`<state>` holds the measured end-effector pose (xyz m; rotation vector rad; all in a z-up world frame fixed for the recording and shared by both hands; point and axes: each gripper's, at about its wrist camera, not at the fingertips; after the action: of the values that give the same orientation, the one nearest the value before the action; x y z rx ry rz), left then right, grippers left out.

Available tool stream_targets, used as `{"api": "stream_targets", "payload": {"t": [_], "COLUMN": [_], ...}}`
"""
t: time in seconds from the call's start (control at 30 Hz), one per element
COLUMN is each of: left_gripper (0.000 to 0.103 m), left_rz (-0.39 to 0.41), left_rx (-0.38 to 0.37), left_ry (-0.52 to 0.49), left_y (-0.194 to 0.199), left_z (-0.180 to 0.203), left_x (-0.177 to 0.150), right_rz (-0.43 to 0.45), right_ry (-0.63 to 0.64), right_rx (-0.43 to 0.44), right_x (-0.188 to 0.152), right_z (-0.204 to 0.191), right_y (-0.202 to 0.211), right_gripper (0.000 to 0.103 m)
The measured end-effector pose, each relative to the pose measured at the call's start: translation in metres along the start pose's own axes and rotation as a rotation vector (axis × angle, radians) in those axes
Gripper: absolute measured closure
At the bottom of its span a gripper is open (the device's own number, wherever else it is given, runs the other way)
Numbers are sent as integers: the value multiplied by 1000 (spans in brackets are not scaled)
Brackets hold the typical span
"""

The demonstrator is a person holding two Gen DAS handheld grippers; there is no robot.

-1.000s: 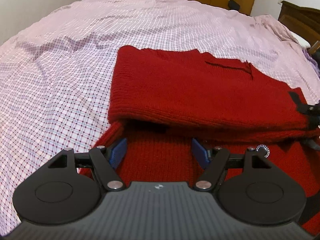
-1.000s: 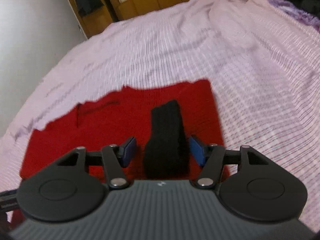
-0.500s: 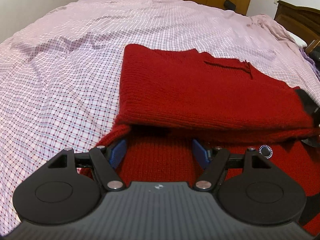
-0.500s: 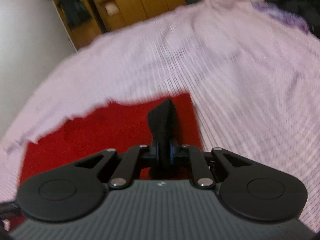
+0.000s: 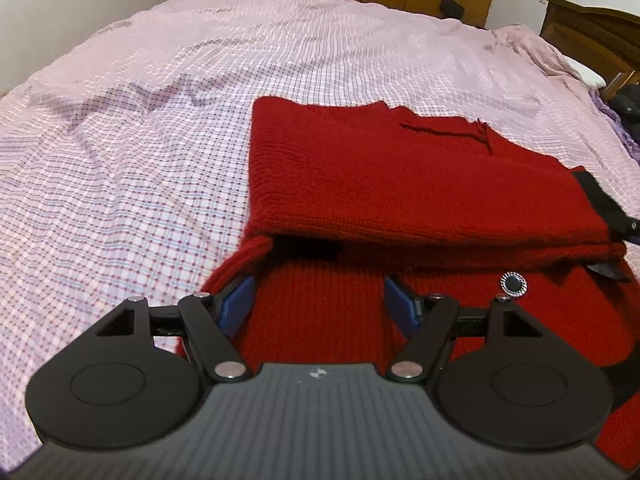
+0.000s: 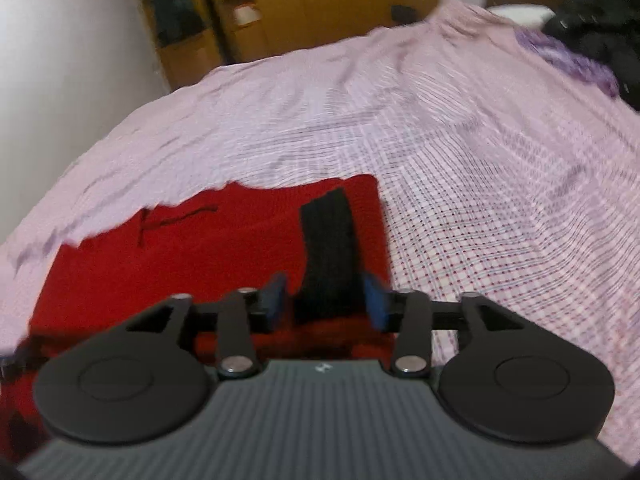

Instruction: Fold small clothes

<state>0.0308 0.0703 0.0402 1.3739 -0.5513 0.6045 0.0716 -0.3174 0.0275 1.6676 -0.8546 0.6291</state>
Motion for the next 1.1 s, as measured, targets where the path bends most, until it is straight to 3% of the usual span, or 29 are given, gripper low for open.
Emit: {"api": "stream_targets", "payload": {"t": [0.27, 0.4, 0.5, 0.83, 0.93, 1.1], "left_gripper": [27, 22, 20, 20, 20, 20], "left_rz": [48, 43, 45, 26, 19, 18], "left_rx": [17, -33, -52, -92, -106, -110], "left_ry": [-89, -118, -145, -176, -168, -158], "left_y": [42, 57, 63, 71, 72, 73], "left_z": [1, 4, 11, 28, 29, 29], "left_x": [-15, -28, -38, -66, -72, -78], "right_rz": [-21, -29, -27, -103, -129, -143], "right_ry": [292, 381, 480, 770, 819, 933], "right_rx": [48, 105, 128, 136, 152, 158], "right_x": [-33, -54, -72, -128, -141, -159], "right_z": [-24, -39, -52, -77, -79, -89], "right_y": [59, 86, 100, 123, 126, 129], "right_gripper": [52, 36, 36, 36, 29, 29]}}
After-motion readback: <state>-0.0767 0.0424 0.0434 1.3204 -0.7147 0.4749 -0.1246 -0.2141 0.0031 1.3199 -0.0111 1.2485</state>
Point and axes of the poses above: each gripper's, at about its wrist camera, not at the fingertips, and y roughly against the way its jaws point, z to its right, x to its top, and after that the axes turned 2 degrees about -x, right-handed
